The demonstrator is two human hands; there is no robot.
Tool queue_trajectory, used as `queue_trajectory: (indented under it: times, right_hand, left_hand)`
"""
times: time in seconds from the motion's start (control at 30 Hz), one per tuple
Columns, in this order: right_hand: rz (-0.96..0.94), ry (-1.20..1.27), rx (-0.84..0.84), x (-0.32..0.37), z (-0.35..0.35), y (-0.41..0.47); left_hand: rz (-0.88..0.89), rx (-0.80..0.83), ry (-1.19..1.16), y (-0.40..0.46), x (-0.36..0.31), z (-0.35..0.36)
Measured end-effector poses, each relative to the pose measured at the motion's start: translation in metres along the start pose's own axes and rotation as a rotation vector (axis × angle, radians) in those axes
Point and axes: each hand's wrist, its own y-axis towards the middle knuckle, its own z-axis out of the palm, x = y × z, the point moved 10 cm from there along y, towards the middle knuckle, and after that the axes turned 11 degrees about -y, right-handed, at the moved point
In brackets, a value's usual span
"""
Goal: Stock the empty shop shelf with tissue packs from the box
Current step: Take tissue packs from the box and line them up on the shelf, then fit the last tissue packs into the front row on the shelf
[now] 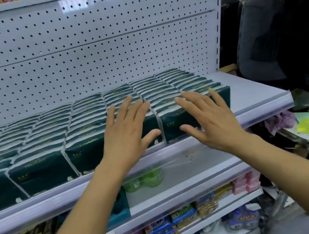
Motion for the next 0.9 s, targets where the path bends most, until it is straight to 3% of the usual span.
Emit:
queue_trajectory:
  times: [0.07, 0.17, 0.57, 0.9]
  right_hand:
    - [0.071, 0.037, -0.103, -0.008, -0.021, -0.025]
    - [0.167, 0.082, -0.133, -0.022, -0.037, -0.075]
    - [0.396, 0.026, 0.403, -0.044, 0.038, -0.313]
    - [0.551, 0.114, 0.611, -0.054, 0.14, -0.449]
  left_hand:
    - [0.064, -0.165, -0.054, -0.023, -0.025, -0.009]
    - [0.115, -0.202, -0.167, -0.058, -0.064, 0.004]
    - [0.054, 0.314, -0.262, -0.162, -0.193, 0.188]
    - [0.013, 0.641, -0.374, -0.242, -0.232, 0.352]
